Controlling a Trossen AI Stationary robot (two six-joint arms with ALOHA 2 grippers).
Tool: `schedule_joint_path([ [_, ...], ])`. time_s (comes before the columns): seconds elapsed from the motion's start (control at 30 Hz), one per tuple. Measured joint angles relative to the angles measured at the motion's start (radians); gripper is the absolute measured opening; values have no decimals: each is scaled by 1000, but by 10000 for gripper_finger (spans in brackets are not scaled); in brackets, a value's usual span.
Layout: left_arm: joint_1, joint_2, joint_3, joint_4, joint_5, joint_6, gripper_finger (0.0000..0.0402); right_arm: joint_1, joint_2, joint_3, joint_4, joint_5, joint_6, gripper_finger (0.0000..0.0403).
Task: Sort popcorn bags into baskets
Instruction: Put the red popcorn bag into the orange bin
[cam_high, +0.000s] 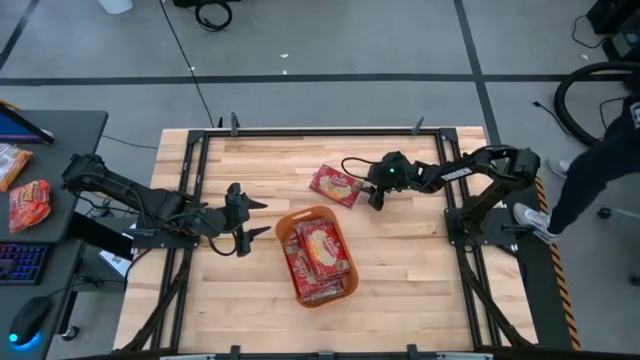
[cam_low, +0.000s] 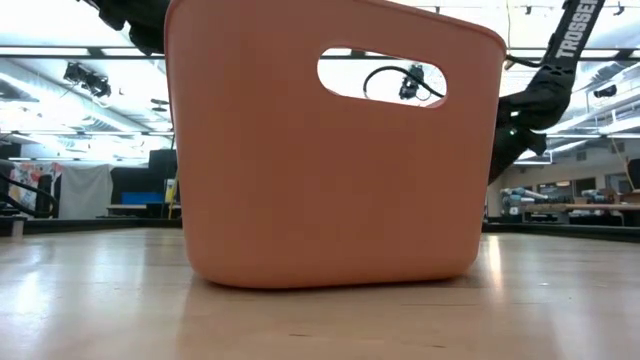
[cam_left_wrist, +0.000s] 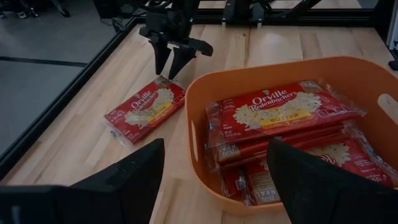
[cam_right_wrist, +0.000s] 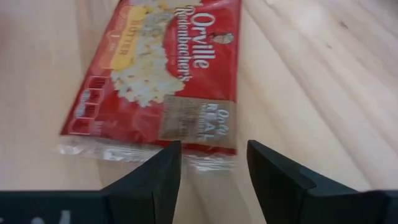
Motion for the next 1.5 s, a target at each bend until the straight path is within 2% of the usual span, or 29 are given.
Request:
schedule_joint_path([
  [0.37, 0, 0, 0, 0, 0, 0, 286, 2, 0, 0, 0, 20, 40, 175],
  [0.57, 0, 0, 0, 0, 0, 0, 286, 36, 0, 0, -2, 70, 53, 174],
  [0.9, 0, 0, 0, 0, 0, 2, 286, 58, 1, 0, -5, 73, 73, 174],
  [0.97, 2, 0, 0, 1, -1, 69, 286, 58, 1, 0, -11, 73, 87, 174],
  [1.1, 21, 0, 1, 49, -3, 301, 286, 64, 1, 0, -32, 72, 122, 174],
  [1.17, 25, 0, 1, 70, -4, 358, 286, 75, 1, 0, -40, 73, 130, 174],
  [1.23, 29, 2, 1, 102, 0, 335, 286, 87, 1, 0, -45, 73, 132, 174],
  [1.37, 29, 23, 0, 185, 29, 85, 286, 93, 1, 0, -47, 74, 131, 173],
  [1.5, 34, 49, 3, 259, 26, 144, 286, 92, 1, 0, -52, 106, 108, 165],
])
